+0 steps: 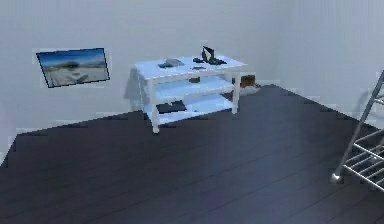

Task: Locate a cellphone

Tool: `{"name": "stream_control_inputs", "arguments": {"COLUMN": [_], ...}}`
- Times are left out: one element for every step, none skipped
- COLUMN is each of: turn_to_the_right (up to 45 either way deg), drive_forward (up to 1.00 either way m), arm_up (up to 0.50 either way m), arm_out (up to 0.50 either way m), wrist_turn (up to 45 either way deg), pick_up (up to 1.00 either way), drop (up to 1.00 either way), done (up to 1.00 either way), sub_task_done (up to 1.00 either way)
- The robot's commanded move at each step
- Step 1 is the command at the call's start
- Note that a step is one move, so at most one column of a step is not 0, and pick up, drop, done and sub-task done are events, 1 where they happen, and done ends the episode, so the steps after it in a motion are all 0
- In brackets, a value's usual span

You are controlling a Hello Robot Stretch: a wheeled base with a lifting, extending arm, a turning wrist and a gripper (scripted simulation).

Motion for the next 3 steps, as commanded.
{"name": "stream_control_inputs", "arguments": {"turn_to_the_right": [0.0, 0.0, 0.0], "drive_forward": [1.0, 0.55, 0.0], "arm_up": [0.0, 0.0, 0.0], "arm_out": [0.0, 0.0, 0.0], "wrist_turn": [0.0, 0.0, 0.0], "pick_up": [0.0, 0.0, 0.0], "drop": [0.0, 0.0, 0.0], "done": [0.0, 0.0, 1.0], "sub_task_done": [0.0, 0.0, 0.0]}}
